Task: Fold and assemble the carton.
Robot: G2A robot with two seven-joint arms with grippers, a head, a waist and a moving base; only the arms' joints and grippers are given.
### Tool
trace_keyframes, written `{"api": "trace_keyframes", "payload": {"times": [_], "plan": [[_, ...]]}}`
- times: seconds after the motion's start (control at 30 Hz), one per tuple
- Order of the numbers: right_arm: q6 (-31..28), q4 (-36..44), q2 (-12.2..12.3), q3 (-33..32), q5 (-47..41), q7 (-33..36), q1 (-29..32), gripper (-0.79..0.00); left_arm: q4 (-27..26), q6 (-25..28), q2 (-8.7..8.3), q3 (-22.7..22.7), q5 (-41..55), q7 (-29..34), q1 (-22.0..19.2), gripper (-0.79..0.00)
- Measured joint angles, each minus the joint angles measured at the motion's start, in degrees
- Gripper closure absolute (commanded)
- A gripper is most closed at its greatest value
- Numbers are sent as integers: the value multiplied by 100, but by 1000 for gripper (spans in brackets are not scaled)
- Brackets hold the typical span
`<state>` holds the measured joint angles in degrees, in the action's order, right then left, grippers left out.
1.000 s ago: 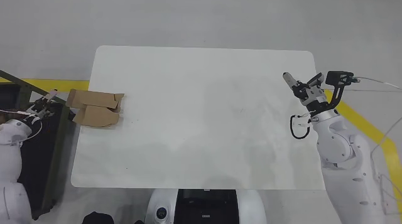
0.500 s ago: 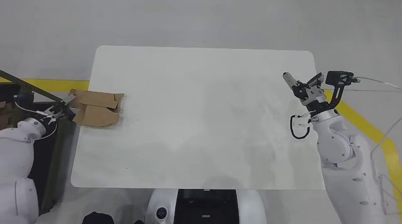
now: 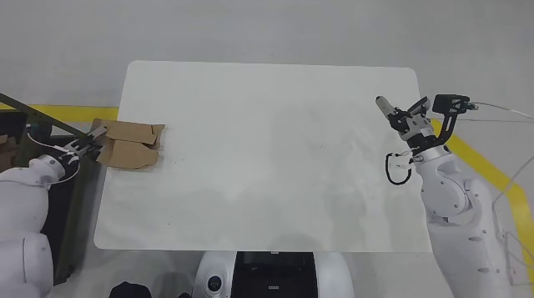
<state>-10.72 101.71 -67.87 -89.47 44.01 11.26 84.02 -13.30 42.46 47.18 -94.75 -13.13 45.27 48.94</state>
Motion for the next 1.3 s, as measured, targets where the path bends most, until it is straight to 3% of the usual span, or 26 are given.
{"api": "trace_keyframes", "payload": {"times": [0.13, 0.57, 0.9, 1.13, 1.3], "plan": [[0, 0, 0, 0, 0, 0, 0, -785, 33, -56, -5, -73, 316, 315, -72, 0], [0, 0, 0, 0, 0, 0, 0, -785, -257, 82, -192, -518, 1631, 1587, -100, 0], [0, 0, 0, 0, 0, 0, 0, -785, -1515, -274, -313, -495, 2636, 1932, 420, 0], [0, 0, 0, 0, 0, 0, 0, -785, -2759, -280, -293, -23, 3073, 1937, 715, 0], [0, 0, 0, 0, 0, 0, 0, -785, -3250, -308, -239, 367, 3322, 1965, 670, 0]]}}
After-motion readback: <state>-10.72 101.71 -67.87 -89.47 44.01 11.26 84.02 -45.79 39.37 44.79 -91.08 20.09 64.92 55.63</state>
